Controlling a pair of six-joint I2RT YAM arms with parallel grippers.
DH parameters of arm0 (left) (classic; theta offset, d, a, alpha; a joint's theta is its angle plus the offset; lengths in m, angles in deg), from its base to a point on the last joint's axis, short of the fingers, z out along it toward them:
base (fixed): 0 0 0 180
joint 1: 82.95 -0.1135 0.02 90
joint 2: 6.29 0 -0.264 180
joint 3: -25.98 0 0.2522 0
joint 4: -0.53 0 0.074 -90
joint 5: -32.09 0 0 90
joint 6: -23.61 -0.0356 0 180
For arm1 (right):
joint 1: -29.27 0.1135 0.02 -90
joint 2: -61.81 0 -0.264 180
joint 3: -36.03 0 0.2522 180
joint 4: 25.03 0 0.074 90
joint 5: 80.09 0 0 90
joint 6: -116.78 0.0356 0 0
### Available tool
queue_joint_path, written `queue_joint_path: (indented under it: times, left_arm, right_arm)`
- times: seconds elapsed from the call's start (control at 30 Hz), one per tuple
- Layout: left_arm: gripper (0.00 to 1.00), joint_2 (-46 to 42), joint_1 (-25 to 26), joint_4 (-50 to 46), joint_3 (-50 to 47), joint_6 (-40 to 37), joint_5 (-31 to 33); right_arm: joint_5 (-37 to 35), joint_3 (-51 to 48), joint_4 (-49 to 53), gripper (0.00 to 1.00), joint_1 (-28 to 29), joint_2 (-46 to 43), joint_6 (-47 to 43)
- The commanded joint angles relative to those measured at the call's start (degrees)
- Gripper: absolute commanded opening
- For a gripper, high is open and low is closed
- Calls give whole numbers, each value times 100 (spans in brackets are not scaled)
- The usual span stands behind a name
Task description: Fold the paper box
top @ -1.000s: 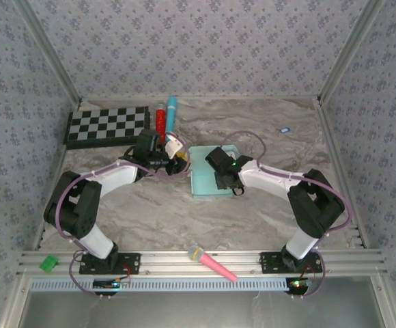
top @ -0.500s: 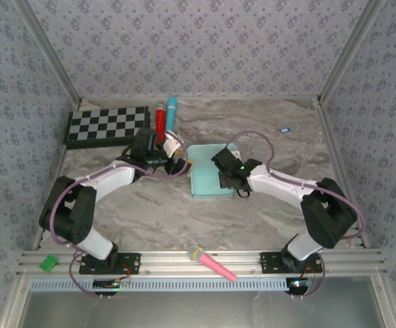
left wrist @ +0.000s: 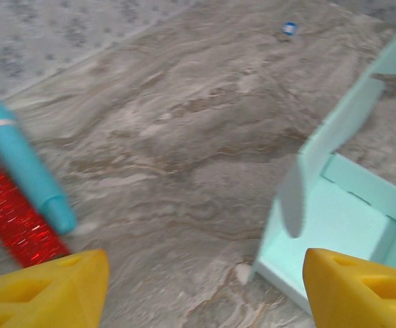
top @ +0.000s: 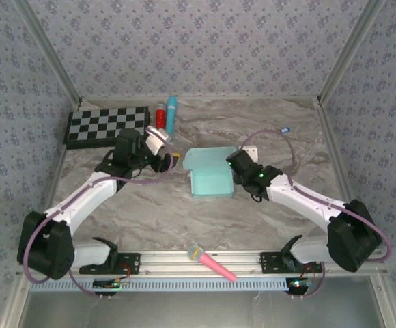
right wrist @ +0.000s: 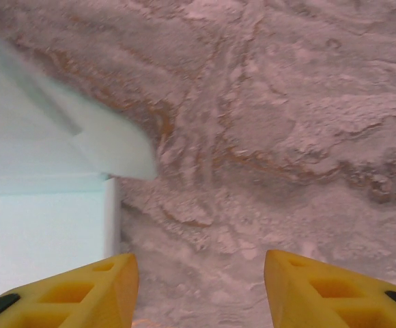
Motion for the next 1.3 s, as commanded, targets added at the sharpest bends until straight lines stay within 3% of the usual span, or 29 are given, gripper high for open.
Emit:
queue_joint_path:
  times: [0.0,0.1,0.27,0.47,0.7,0.83,1.27]
  left_arm:
    - [77,-393,-197,-652,214,500,724]
    - [84,-601,-412,-1220,460,1065,1321]
    - [85,-537,-916,-2306,1072,1710,1667]
    - [87,-318,-1184,-2724,1285,1723,1803]
    - [87,-144,-1241,-2844,1199,1587,1722]
    - [88,-114,-1246,-3132,1361,1663,1938]
    - [88,-274,-1250,-3004,1231,1640,1809]
  right_arm:
    - [-272,-157,22,52,-192,-274,-83]
    - [-65,-243,7,52,-473,-442,-91]
    - [675,-206,23,52,-1168,-459,-305]
    - [1574,290,124,51,-2286,54,-657]
    - [2684,1221,-48,48,-3427,1264,-1109]
    - [2785,1936,-39,47,-3786,2100,-1205]
    - [2944,5394,1210,38,-4242,5065,-1232]
